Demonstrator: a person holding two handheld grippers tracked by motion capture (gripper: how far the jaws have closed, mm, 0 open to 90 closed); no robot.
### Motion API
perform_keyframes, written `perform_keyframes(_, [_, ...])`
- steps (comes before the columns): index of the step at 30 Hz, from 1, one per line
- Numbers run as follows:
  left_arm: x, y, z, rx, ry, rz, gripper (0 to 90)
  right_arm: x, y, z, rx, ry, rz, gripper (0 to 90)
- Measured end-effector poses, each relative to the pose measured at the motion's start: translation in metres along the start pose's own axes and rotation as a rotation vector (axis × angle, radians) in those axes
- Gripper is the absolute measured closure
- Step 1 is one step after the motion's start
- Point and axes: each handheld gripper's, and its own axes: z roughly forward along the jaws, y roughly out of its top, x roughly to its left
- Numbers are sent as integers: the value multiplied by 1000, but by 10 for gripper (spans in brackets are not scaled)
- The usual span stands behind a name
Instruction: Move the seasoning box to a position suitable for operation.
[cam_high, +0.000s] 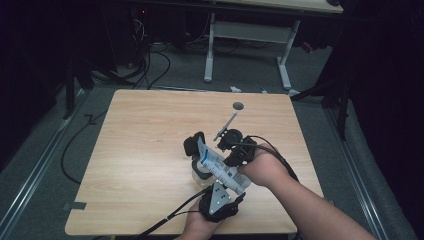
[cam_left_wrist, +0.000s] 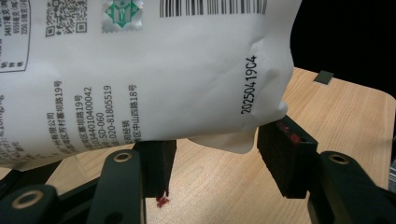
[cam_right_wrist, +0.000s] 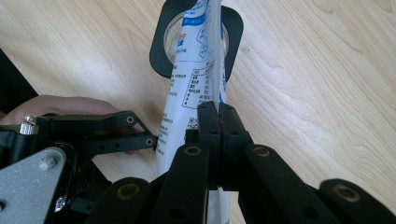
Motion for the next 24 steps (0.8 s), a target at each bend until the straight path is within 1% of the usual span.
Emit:
perform_keyframes(8, [0, 1, 0, 0, 0, -1, 479, 0, 1, 0, 5, 2, 6, 900])
perform_keyframes(24, [4, 3, 1, -2, -4, -13, 478, -1, 6, 0, 9, -14, -3, 900])
